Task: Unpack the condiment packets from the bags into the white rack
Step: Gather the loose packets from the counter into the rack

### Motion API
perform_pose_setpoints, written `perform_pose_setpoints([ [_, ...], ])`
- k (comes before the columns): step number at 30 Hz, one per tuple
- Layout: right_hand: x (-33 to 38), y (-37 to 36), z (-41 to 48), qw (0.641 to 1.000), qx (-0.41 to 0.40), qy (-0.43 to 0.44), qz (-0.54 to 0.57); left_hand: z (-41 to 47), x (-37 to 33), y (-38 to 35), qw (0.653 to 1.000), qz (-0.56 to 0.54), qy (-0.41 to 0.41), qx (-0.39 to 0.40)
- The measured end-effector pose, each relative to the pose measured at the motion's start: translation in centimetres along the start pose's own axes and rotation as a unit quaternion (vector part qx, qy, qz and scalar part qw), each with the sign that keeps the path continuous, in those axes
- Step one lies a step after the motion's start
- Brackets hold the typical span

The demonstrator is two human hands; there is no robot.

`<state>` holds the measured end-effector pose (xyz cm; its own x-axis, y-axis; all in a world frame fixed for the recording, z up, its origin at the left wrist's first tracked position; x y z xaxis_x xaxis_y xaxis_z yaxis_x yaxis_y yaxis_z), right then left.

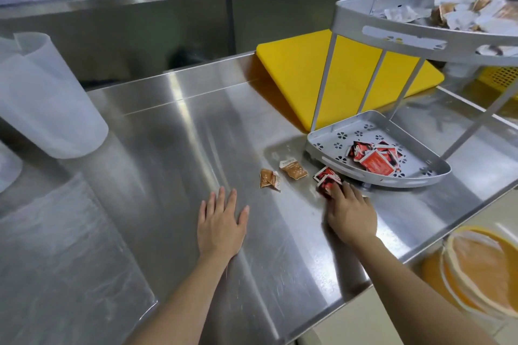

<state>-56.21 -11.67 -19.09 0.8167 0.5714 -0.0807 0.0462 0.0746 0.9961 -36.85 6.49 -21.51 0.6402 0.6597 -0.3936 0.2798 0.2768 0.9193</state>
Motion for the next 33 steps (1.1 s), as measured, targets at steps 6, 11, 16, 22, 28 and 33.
perform_pose_setpoints([
  [6, -0.7, -0.5, 1.4, 0.993, 0.029, -0.048, 0.102, -0.2, -0.1, 0.2, 1.000, -0.004, -0.005, -0.004],
  [11, -1.7, -0.4, 3.0, 0.977, 0.077, -0.080, 0.182, -0.6, -0.5, -0.1, 1.000, 0.001, -0.012, 0.016],
  [16, -2.3, -3.0, 3.3, 0.943, 0.218, -0.117, 0.222, -1.7, -3.8, -1.4, 0.995, -0.026, -0.078, 0.059],
  [22, -1.0, -1.3, 1.3, 0.947, 0.172, -0.092, 0.256, -2.3, -10.7, -3.9, 0.978, -0.035, -0.168, 0.117],
  [28, -2.1, 1.1, -1.8, 0.845, 0.223, -0.140, 0.467, -1.8, -12.9, -5.2, 0.972, -0.017, -0.203, 0.117],
  [33, -4.2, 4.1, 0.1, 0.698, 0.191, -0.173, 0.669, -1.7, -12.7, -5.0, 0.971, -0.013, -0.213, 0.105],
])
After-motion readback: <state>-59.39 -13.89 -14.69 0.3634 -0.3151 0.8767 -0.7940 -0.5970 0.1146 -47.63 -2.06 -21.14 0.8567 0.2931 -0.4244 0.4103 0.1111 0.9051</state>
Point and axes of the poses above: each hand's wrist, its own z-axis towards the middle knuckle, its own y-axis out of the back of the hand, x = y × z, the point moved 9 cm from there along z, towards the middle knuckle, and after that the axes turned 12 degrees about -z, right-handed, at the moved point
